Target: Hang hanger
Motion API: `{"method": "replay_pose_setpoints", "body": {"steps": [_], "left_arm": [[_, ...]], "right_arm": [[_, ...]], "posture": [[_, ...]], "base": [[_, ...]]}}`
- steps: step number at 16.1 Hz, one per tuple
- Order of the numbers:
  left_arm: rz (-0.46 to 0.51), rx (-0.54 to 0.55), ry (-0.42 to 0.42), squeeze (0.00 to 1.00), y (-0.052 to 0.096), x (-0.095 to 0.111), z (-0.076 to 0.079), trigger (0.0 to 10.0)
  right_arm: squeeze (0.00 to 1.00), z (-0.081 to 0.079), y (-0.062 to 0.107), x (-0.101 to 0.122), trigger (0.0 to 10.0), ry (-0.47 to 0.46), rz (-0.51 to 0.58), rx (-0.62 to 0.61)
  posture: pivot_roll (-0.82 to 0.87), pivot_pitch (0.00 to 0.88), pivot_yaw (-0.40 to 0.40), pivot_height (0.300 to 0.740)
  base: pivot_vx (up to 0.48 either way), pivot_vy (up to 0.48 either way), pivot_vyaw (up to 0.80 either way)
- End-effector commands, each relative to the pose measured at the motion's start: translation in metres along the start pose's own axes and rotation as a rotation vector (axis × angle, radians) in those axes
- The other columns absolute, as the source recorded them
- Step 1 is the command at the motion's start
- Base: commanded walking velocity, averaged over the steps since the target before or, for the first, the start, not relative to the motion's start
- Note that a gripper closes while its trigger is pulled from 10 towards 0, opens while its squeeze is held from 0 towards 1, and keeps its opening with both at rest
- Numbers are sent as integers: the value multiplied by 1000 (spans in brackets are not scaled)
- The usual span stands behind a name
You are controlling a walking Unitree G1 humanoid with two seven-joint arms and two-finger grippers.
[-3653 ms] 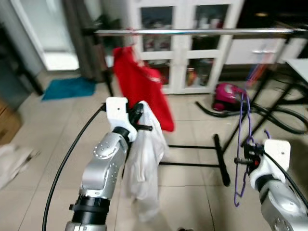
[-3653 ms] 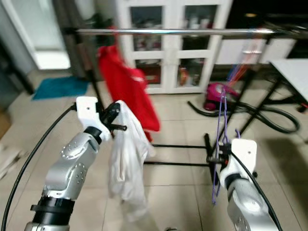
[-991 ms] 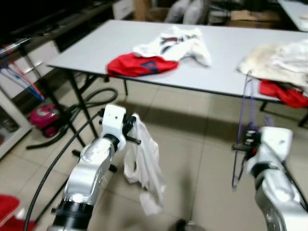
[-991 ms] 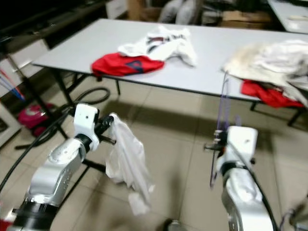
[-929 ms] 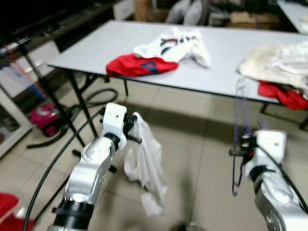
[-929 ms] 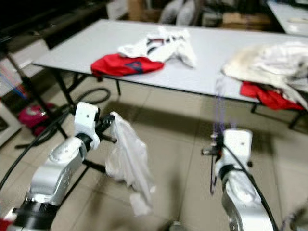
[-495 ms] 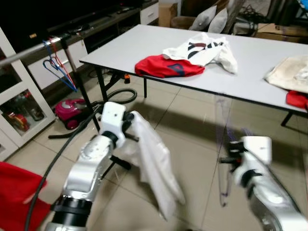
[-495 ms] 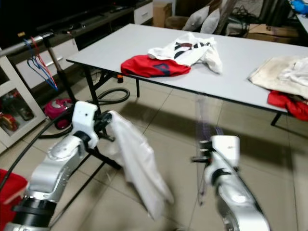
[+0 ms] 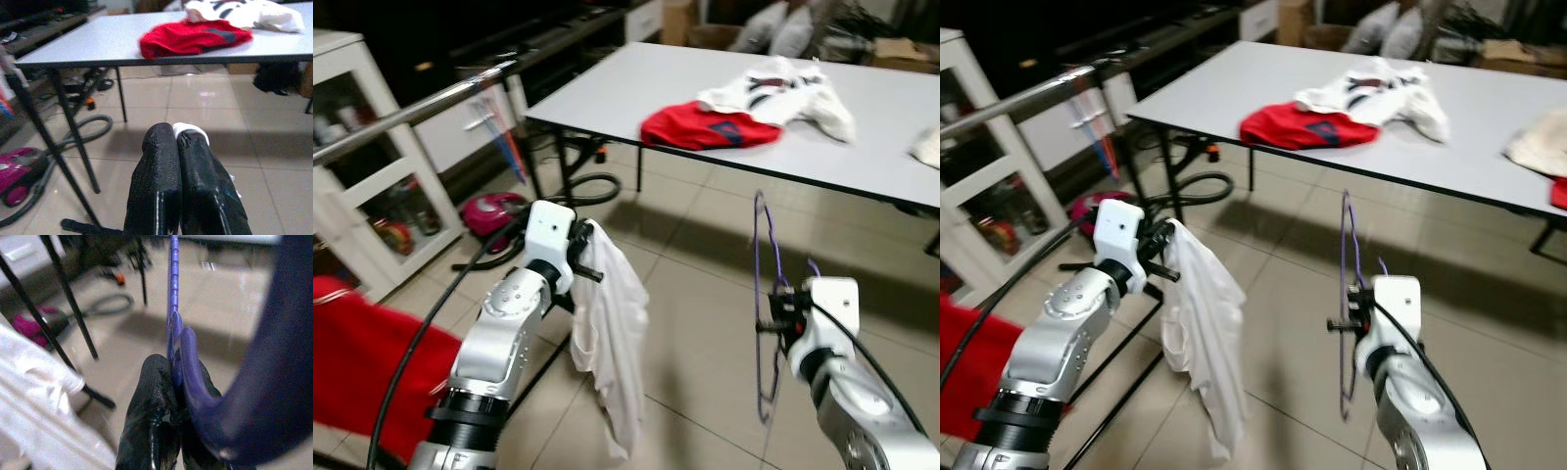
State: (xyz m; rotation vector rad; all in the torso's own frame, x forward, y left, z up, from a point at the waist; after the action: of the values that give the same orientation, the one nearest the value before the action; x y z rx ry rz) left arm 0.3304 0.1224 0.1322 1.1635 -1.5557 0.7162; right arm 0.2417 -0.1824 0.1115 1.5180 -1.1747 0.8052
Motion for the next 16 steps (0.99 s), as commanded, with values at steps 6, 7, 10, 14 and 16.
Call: {"method": "replay_pose_setpoints", "body": {"steps": [6, 7, 10, 14, 16], "left_arm": [[72, -5, 9, 0, -8, 18, -2, 10000], [76, -6, 9, 0, -9, 19, -2, 10000], [107, -24, 11, 0, -13, 28, -1, 10000], [145, -55, 16, 0, -16, 37, 3, 10000], [165, -66, 9, 0, -18, 43, 4, 10000]], "right_arm": [[0, 4, 6, 28, 10000, 95, 88, 95], [0, 6, 7, 28, 10000, 104, 83, 98], [0, 10, 10, 35, 10000, 129, 97, 108], [0, 8, 18, 33, 10000, 157, 77, 150], [0, 6, 25, 34, 10000, 197, 65, 207]], "posture": [[-37, 0, 93, 740], [-40, 0, 93, 740], [-50, 0, 97, 740], [-55, 0, 97, 740], [-60, 0, 96, 740]], "base": [[343, 0, 0], [405, 0, 0], [401, 0, -779], [400, 0, -800], [401, 0, -625]]}}
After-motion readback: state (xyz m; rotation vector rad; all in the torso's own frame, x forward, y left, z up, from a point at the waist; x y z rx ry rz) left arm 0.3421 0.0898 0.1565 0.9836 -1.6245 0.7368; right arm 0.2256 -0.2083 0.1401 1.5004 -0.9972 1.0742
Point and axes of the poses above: a point about 5 cm out from each wrist's last joint towards the gripper, its own y axis pointing back from the gripper into the wrist, its own x axis along the axis of the wrist's last joint, z = x × y, the point moved 2 cm from there along -y, pointing out of the wrist towards the gripper, and after that the axes turned 15 degrees about -y, right-handed, at the moved point
